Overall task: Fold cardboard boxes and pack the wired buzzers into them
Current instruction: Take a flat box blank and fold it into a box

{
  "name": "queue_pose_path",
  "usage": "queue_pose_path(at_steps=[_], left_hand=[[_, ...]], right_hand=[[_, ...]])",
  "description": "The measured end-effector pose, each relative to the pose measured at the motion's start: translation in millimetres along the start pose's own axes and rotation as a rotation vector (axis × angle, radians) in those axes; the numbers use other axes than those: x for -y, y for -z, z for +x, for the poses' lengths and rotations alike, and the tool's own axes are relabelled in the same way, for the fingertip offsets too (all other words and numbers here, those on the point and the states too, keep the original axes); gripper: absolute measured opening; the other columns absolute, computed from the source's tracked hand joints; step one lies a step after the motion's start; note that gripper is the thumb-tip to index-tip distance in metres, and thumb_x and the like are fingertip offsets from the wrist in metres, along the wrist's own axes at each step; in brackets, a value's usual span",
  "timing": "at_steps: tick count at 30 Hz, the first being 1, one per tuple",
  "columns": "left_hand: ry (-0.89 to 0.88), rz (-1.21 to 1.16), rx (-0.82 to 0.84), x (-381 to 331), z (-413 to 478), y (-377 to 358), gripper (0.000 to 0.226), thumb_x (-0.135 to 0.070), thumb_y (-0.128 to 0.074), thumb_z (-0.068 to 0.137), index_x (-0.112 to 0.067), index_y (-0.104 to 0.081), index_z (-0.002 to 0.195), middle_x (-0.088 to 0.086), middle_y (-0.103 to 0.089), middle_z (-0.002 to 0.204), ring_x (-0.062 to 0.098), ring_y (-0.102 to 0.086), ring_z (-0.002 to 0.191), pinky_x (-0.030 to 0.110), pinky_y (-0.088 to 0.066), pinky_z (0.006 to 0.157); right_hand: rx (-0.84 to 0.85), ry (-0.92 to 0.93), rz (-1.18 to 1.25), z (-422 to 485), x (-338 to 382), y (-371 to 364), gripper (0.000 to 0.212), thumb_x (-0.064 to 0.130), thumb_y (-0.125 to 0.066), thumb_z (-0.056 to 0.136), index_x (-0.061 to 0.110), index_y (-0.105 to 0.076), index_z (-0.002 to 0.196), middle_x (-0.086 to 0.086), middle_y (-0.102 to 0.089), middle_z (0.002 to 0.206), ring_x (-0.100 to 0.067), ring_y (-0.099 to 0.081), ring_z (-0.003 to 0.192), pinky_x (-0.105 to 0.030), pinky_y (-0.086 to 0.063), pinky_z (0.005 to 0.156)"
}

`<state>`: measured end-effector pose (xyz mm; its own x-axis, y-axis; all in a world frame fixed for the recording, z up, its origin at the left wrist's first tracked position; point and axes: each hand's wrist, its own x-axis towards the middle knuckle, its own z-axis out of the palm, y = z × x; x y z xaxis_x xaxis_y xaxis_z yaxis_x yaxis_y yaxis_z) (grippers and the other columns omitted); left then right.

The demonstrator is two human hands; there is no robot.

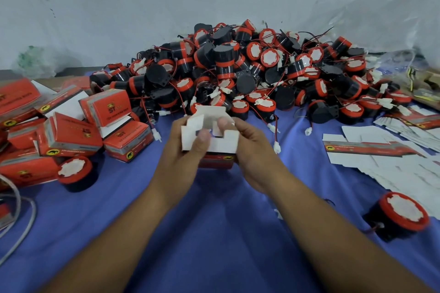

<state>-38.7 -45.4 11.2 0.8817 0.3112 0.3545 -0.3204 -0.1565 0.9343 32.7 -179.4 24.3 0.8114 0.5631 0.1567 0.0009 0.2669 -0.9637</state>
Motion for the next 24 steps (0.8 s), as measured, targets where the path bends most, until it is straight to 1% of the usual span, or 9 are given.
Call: queue_pose_path(at_steps=[4,7,11,13,15,17,19,21,24], left_hand=[[0.144,-0.193,-0.074,1,4,1,0.029,-0.046,-0.067,0.083,-0.033,-0.065,0.109,0.004,-0.071,0.115,0.028,-0.066,0.110,0.055,-0.053,0.093],[0.189,-0.295,-0.098,-1,8,5,0.026,-0.031,-0.067,0.081,-0.028,-0.067,0.107,0.007,-0.072,0.112,0.030,-0.068,0.105,0.047,-0.057,0.081],[0.236,-0.278,-0.122,-3,11,10,0.034,-0.022,-0.064,0.075,-0.025,-0.069,0.108,0.008,-0.072,0.113,0.034,-0.066,0.108,0.054,-0.051,0.092],[0.208,-0.188,-0.146,-1,11,10,0.034,-0.032,-0.061,0.080,-0.026,-0.067,0.113,0.003,-0.071,0.113,0.029,-0.065,0.109,0.052,-0.052,0.093],[0.132,-0.022,-0.196,0,9,8,0.049,-0.050,-0.056,0.084,-0.026,-0.057,0.128,-0.009,-0.067,0.115,0.012,-0.064,0.107,0.031,-0.054,0.084],[0.013,0.114,-0.206,0,5,5,0.068,-0.057,-0.056,0.085,-0.023,-0.040,0.141,-0.022,-0.055,0.125,-0.003,-0.058,0.112,0.015,-0.049,0.085],[-0.130,0.283,-0.140,1,-1,1,0.075,-0.058,-0.064,0.081,-0.028,-0.033,0.143,-0.026,-0.046,0.133,-0.001,-0.050,0.124,0.014,-0.044,0.095],[-0.245,0.466,-0.104,3,-4,-1,0.079,-0.059,-0.067,0.079,-0.025,-0.037,0.143,-0.014,-0.043,0.139,0.007,-0.045,0.130,0.019,-0.042,0.102],[-0.283,0.537,-0.157,2,-4,3,0.078,-0.055,-0.067,0.080,-0.017,-0.043,0.143,-0.005,-0.044,0.142,0.010,-0.044,0.132,0.032,-0.043,0.107]], right_hand=[[0.024,0.058,-0.132,-2,-3,-4,0.044,0.060,-0.044,0.095,0.030,-0.074,0.108,0.001,-0.075,0.109,-0.009,-0.068,0.101,-0.029,-0.057,0.084],[0.142,0.003,-0.022,-6,2,-4,0.047,0.064,-0.037,0.098,0.037,-0.071,0.117,0.006,-0.074,0.116,-0.008,-0.068,0.110,-0.019,-0.055,0.084],[0.156,0.046,-0.176,-4,-6,-6,0.030,0.047,-0.053,0.098,0.032,-0.069,0.118,-0.024,-0.065,0.115,-0.029,-0.062,0.094,-0.063,-0.053,0.088],[0.102,0.031,-0.145,-3,-8,-8,0.030,0.045,-0.054,0.097,0.029,-0.070,0.117,-0.020,-0.068,0.112,-0.025,-0.063,0.093,-0.052,-0.054,0.086],[0.057,0.032,-0.075,-2,-6,-7,0.031,0.040,-0.056,0.099,0.022,-0.070,0.120,-0.012,-0.072,0.111,-0.019,-0.066,0.097,-0.040,-0.056,0.088],[0.008,0.071,-0.058,0,-6,-6,0.028,0.032,-0.055,0.101,0.020,-0.068,0.122,-0.010,-0.072,0.112,-0.019,-0.067,0.097,-0.042,-0.056,0.090],[-0.025,0.081,-0.044,1,-6,-5,0.026,0.030,-0.054,0.102,0.022,-0.066,0.124,-0.021,-0.068,0.115,-0.025,-0.066,0.094,-0.050,-0.055,0.089],[-0.004,0.072,-0.024,1,-6,-3,0.027,0.032,-0.055,0.102,0.023,-0.065,0.125,-0.030,-0.060,0.120,-0.028,-0.064,0.093,-0.053,-0.055,0.088],[0.049,0.041,-0.075,0,-5,1,0.034,0.047,-0.056,0.097,0.027,-0.063,0.123,-0.024,-0.062,0.120,-0.022,-0.066,0.095,-0.045,-0.057,0.089]])
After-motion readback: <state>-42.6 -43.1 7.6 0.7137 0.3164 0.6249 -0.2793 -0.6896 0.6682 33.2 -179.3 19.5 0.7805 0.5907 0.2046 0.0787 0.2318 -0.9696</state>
